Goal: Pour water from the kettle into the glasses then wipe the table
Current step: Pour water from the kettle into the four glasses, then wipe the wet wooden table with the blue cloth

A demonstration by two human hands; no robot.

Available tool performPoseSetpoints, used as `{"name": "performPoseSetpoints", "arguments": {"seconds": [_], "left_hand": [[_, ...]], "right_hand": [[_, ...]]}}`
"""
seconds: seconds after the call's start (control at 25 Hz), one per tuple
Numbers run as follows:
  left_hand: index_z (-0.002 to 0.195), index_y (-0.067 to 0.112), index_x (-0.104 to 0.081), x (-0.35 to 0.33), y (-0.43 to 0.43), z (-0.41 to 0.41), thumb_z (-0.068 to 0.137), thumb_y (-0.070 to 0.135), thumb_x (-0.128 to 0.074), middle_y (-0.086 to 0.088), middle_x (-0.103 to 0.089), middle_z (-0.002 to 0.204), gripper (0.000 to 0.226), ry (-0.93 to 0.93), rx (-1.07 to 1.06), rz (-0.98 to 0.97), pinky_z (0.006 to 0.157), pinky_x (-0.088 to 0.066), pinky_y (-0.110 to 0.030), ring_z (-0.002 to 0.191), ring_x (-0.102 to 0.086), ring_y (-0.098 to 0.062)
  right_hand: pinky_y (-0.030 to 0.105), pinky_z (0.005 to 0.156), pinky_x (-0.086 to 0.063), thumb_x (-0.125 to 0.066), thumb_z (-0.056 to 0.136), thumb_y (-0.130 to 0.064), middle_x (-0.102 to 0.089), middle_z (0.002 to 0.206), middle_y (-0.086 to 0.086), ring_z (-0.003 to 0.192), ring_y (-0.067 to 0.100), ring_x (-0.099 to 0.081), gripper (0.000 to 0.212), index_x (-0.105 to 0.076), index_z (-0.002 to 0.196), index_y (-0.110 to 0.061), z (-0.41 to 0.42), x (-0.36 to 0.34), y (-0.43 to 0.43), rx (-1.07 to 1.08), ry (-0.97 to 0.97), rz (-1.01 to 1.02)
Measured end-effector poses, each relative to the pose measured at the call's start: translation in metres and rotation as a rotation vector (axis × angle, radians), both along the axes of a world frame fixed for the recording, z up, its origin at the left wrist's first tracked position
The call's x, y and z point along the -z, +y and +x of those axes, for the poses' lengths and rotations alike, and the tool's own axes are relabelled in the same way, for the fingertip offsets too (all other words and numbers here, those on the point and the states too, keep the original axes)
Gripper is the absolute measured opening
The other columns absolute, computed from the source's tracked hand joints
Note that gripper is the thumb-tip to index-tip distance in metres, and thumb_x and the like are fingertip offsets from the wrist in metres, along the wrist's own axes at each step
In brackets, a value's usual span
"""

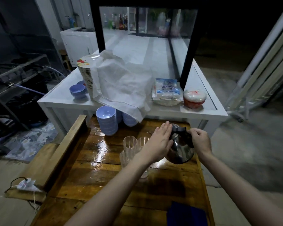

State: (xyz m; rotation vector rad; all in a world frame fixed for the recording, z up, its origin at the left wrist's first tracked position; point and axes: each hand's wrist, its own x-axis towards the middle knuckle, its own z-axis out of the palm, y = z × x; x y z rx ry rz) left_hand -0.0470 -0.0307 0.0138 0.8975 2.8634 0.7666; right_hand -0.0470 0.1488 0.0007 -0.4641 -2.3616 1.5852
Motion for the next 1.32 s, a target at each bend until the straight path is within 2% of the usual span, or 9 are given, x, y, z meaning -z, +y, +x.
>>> {"name": "performPoseSetpoints", "arguments": {"seconds": [0.12, 0.32, 0.48, 0.72, 0.92, 1.0, 1.16, 1.24, 1.32], "left_hand": [[0.153, 0.006, -0.001, 0.015, 0.022, -0.002, 0.103, 0.025, -0.03, -0.012, 0.005, 0.161, 0.06, -0.113, 0.123, -0.152, 0.117, 0.006, -0.028, 0.15, 0.004, -0.022], [0.152, 0.006, 0.003, 0.048, 0.046, -0.002, 0.103, 0.026, -0.03, -0.013, 0.007, 0.161, 0.062, -0.151, 0.224, -0.323, 0.117, 0.005, -0.03, 0.149, 0.006, -0.024], [0.152, 0.006, 0.006, 0.065, 0.054, 0.003, 0.103, 0.025, -0.03, -0.013, 0.011, 0.16, 0.063, -0.138, 0.263, -0.413, 0.121, 0.002, -0.035, 0.149, 0.01, -0.024], [0.15, 0.005, 0.009, 0.081, 0.067, 0.015, 0.101, 0.018, -0.028, -0.016, 0.013, 0.16, 0.063, -0.019, 0.281, -0.485, 0.122, -0.002, -0.041, 0.148, 0.015, -0.026], [0.15, 0.003, 0.01, 0.09, 0.078, 0.029, 0.1, 0.019, -0.019, -0.016, 0.015, 0.159, 0.06, 0.06, 0.247, -0.516, 0.122, -0.003, -0.042, 0.147, 0.016, -0.028], [0.151, 0.005, 0.009, 0.094, 0.075, 0.03, 0.101, 0.02, -0.021, -0.015, 0.013, 0.16, 0.06, 0.08, 0.246, -0.479, 0.122, -0.005, -0.042, 0.147, 0.015, -0.026], [0.153, 0.01, -0.004, 0.102, 0.045, 0.064, 0.102, 0.024, -0.03, -0.009, -0.001, 0.162, 0.059, 0.068, 0.236, -0.195, 0.122, -0.007, -0.037, 0.149, 0.002, -0.019], [0.152, 0.012, -0.017, 0.111, 0.014, 0.099, 0.102, 0.024, -0.038, -0.005, -0.014, 0.161, 0.056, -0.012, 0.169, -0.048, 0.122, -0.013, -0.032, 0.148, -0.01, -0.012], [0.149, 0.016, -0.027, 0.129, -0.024, 0.131, 0.101, 0.026, -0.04, -0.001, -0.023, 0.158, 0.051, -0.099, 0.081, -0.013, 0.119, -0.023, -0.03, 0.144, -0.019, -0.007]], "right_hand": [[0.049, 0.067, -0.054, -0.056, 0.084, -0.032, -0.071, 0.074, 0.015, 0.077, 0.035, -0.066, 0.032, -0.071, 0.069, -0.007, 0.02, 0.044, 0.021, 0.132, -0.096, -0.128], [0.043, 0.07, -0.056, -0.055, 0.078, -0.042, -0.073, 0.069, 0.0, 0.073, 0.024, -0.067, 0.03, -0.074, 0.066, -0.022, 0.039, 0.094, 0.033, 0.27, -0.192, -0.313], [0.032, 0.065, -0.051, -0.052, 0.089, -0.016, -0.067, 0.073, 0.004, 0.074, 0.022, -0.062, 0.025, -0.069, 0.071, -0.018, 0.046, 0.112, 0.031, 0.325, -0.16, -0.456], [0.029, 0.06, -0.049, -0.046, 0.092, -0.015, -0.064, 0.078, 0.008, 0.073, 0.019, -0.06, 0.026, -0.064, 0.073, -0.011, 0.058, 0.124, 0.034, 0.355, -0.149, -0.585], [0.036, 0.077, -0.051, -0.049, 0.094, -0.028, -0.07, 0.094, 0.009, 0.09, 0.022, -0.065, 0.025, -0.07, 0.086, -0.017, 0.068, 0.145, 0.054, 0.222, -0.234, -0.479], [0.041, 0.086, -0.053, -0.053, 0.092, -0.035, -0.066, 0.107, 0.01, 0.102, 0.026, -0.062, 0.02, -0.066, 0.096, -0.02, 0.07, 0.147, 0.06, 0.191, -0.277, -0.286], [0.031, 0.088, -0.039, -0.064, 0.089, -0.032, -0.048, 0.113, 0.0, 0.107, 0.015, -0.042, 0.033, -0.055, 0.114, -0.012, 0.12, 0.144, 0.041, 0.259, -0.22, 0.077], [0.027, 0.086, -0.035, -0.063, 0.09, -0.026, -0.046, 0.109, -0.003, 0.105, 0.013, -0.043, 0.028, -0.056, 0.113, -0.012, 0.159, 0.151, 0.015, 0.142, -0.216, 0.191], [0.026, 0.089, -0.038, -0.062, 0.091, -0.027, -0.046, 0.109, -0.007, 0.107, 0.012, -0.046, 0.025, -0.057, 0.112, -0.016, 0.189, 0.165, -0.008, -0.021, -0.252, 0.286]]}}
